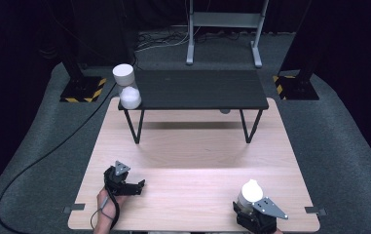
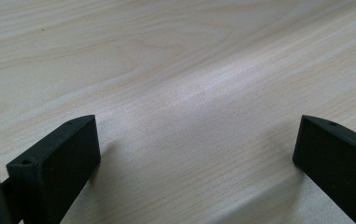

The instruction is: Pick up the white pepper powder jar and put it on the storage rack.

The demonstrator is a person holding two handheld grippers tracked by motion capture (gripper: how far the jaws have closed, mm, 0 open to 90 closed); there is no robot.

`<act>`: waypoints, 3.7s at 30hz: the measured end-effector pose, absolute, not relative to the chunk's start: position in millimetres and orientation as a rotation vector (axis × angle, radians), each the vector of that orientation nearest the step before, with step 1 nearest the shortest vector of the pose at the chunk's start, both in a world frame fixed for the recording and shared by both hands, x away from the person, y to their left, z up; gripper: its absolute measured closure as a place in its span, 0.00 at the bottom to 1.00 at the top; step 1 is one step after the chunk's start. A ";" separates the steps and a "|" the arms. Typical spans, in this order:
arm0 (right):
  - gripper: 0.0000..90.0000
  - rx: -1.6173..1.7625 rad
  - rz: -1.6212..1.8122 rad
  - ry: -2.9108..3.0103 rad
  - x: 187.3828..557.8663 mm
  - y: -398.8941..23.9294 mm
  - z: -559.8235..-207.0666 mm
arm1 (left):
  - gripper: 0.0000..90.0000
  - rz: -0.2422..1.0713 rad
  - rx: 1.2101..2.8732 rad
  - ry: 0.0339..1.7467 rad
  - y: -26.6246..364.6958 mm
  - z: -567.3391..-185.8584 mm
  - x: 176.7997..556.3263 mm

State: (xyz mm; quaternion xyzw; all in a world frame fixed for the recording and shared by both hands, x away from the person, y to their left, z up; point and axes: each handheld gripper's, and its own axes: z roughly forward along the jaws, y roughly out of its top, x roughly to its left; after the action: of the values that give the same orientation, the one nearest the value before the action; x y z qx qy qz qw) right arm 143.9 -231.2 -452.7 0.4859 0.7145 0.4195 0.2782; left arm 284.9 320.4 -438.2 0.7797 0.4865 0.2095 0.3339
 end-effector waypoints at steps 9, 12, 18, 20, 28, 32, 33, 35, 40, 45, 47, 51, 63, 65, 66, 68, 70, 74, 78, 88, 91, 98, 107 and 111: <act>0.34 1.290 1.118 1.906 145.2 -232.8 -439.1 | 0.01 0.557 2.033 1.274 318.8 -438.4 283.2; 0.34 1.287 1.126 1.902 147.4 -234.0 -435.6 | 0.01 0.558 2.034 1.274 318.7 -438.4 283.1; 0.34 1.269 1.114 1.902 154.4 -233.0 -425.0 | 0.01 0.563 2.030 1.278 317.7 -438.6 282.1; 0.34 1.260 1.110 1.903 156.9 -232.7 -420.9 | 0.01 0.564 2.030 1.277 317.7 -438.7 282.0; 0.34 1.238 1.114 1.897 169.4 -234.9 -406.2 | 0.01 0.565 2.029 1.277 317.5 -438.8 281.6; 0.34 1.228 1.116 1.896 176.1 -236.3 -400.1 | 0.01 0.564 2.029 1.276 317.6 -438.8 281.6; 0.34 1.226 1.115 1.893 177.7 -236.2 -398.6 | 0.01 0.565 2.029 1.276 317.5 -438.8 281.5; 0.34 1.220 1.111 1.895 181.7 -236.3 -395.1 | 0.01 0.564 2.028 1.276 317.7 -438.9 281.5; 0.34 1.204 1.099 1.901 191.6 -235.6 -388.1 | 0.02 0.561 2.029 1.276 318.0 -438.7 281.8; 0.34 1.195 1.087 1.903 200.4 -235.1 -382.9 | 0.02 0.559 2.029 1.276 318.2 -438.7 281.9; 0.34 1.196 1.083 1.904 203.9 -235.0 -381.0 | 0.02 0.558 2.026 1.277 318.4 -438.9 282.0; 0.34 1.202 1.079 1.903 210.8 -235.3 -379.4 | 0.02 0.558 2.026 1.277 318.4 -438.9 282.0; 0.34 1.222 1.051 1.917 232.4 -234.0 -376.5 | 0.02 0.555 2.026 1.277 318.8 -438.9 282.2; 0.34 1.226 1.050 1.915 234.9 -234.2 -376.0 | 0.02 0.555 2.026 1.277 318.8 -438.8 282.2; 0.34 1.226 1.049 1.915 236.5 -234.2 -375.5 | 0.02 0.555 2.026 1.277 318.8 -438.8 282.2; 0.34 1.226 1.044 1.914 238.8 -233.8 -374.4 | 0.02 0.554 2.026 1.278 318.9 -438.8 282.3; 0.34 1.228 1.044 1.914 241.6 -233.9 -372.5 | 0.02 0.553 2.025 1.278 319.0 -438.8 282.4; 0.34 1.224 1.042 1.909 246.9 -234.1 -367.6 | 0.02 0.553 2.025 1.278 319.0 -438.9 282.3; 0.34 1.221 1.038 1.908 251.3 -234.4 -363.0 | 0.02 0.553 2.025 1.278 319.0 -438.8 282.3; 0.34 1.217 1.034 1.900 259.6 -236.2 -355.1 | 0.02 0.553 2.026 1.276 319.1 -438.8 282.4; 0.34 1.212 1.026 1.902 261.5 -235.6 -352.3 | 0.02 0.553 2.026 1.276 319.1 -438.8 282.3; 0.34 1.209 1.032 1.898 264.7 -237.6 -346.1 | 0.02 0.553 2.026 1.276 319.2 -438.8 282.3; 0.34 1.206 1.052 1.889 268.4 -242.7 -335.8 | 0.03 0.553 2.030 1.272 319.4 -438.5 282.3; 0.34 1.199 1.049 1.887 269.5 -243.8 -330.0 | 0.03 0.555 2.030 1.271 319.1 -438.6 281.8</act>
State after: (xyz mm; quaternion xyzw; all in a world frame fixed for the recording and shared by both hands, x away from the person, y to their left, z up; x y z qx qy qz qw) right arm 269.5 -243.8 -330.0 0.4583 0.7215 0.4010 0.3297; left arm 281.8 319.1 -438.6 0.7780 0.4872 0.2126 0.3349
